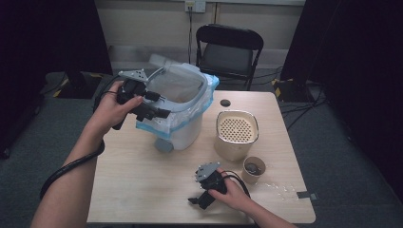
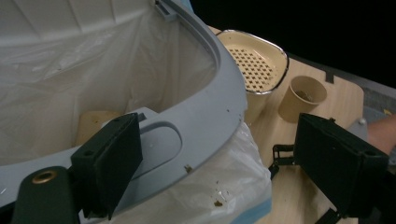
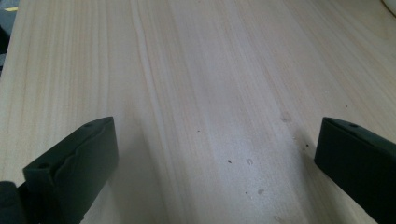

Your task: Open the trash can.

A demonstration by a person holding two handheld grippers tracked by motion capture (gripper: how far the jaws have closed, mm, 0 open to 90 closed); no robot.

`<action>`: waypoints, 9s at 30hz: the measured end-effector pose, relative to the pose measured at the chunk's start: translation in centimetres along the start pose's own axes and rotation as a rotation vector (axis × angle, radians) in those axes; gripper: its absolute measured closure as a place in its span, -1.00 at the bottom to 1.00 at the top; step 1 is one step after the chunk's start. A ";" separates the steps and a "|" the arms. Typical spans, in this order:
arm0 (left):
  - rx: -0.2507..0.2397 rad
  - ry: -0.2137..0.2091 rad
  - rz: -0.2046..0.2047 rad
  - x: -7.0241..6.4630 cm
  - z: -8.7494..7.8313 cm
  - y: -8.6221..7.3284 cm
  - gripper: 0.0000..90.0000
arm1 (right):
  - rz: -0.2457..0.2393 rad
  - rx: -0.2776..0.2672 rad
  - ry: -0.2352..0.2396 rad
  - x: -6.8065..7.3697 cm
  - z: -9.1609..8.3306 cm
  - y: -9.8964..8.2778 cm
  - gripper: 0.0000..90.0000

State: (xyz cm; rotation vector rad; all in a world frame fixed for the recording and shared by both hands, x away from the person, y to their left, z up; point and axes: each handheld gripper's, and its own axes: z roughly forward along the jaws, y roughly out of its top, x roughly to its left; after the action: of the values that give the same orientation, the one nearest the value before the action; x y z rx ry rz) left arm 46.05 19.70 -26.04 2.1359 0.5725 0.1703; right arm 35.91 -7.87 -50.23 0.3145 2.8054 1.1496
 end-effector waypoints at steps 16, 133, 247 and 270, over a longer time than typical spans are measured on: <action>-0.019 -0.015 0.063 -2.4 -0.7 -2.1 -0.66 | 0.006 -0.001 0.000 0.0 0.0 0.0 -1.00; 0.142 -0.079 0.168 -8.2 11.1 -22.9 -1.00 | 0.056 -0.040 -0.091 -4.6 -15.7 -0.9 -0.66; 0.137 -0.080 0.167 -8.2 11.2 -22.9 -1.00 | 0.281 -0.238 -0.177 -6.4 -14.5 -13.0 -0.37; 0.136 -0.080 0.165 -8.2 11.2 -22.9 -1.00 | 0.272 -0.198 -0.330 -10.1 -19.2 -12.8 -0.35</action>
State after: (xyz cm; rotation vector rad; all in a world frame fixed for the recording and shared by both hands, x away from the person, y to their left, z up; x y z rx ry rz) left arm 34.73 19.07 -50.30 2.3116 0.3702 0.1395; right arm 40.62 -32.13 -45.47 0.8048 2.3939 1.2770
